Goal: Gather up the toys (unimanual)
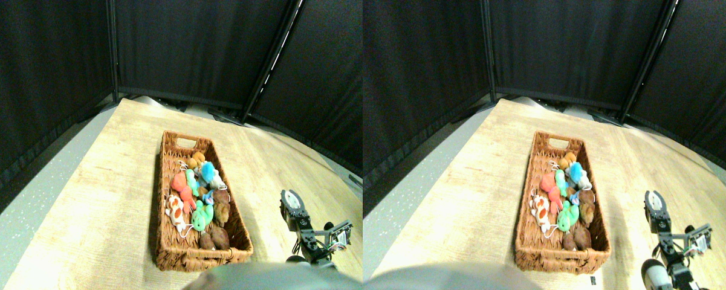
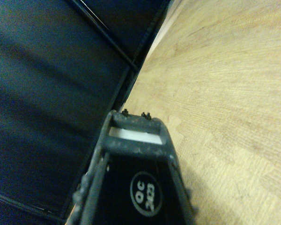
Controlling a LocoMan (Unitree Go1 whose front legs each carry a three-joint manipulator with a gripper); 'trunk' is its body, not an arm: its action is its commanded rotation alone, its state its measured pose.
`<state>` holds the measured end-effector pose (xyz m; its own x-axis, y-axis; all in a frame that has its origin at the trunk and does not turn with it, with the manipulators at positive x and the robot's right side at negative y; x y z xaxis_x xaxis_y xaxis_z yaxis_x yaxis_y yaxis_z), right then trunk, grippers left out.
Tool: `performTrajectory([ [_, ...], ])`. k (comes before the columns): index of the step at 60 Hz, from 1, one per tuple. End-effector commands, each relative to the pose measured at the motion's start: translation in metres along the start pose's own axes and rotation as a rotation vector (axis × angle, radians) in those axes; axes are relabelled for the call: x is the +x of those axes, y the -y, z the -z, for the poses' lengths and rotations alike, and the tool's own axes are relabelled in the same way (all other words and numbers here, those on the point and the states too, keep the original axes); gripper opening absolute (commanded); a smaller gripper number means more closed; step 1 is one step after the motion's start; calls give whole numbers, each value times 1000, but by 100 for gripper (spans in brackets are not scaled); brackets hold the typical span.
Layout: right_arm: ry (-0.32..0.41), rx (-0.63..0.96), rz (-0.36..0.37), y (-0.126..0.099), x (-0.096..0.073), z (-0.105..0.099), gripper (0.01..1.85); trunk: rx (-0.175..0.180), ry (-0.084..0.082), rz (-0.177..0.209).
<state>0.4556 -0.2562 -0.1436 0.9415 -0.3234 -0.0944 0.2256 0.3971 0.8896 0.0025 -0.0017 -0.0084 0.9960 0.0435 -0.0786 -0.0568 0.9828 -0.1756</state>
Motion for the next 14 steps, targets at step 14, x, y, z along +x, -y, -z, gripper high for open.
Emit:
performTrajectory([
  [14, 39, 8, -51, -3, -3, -8, 6, 15, 19, 27],
])
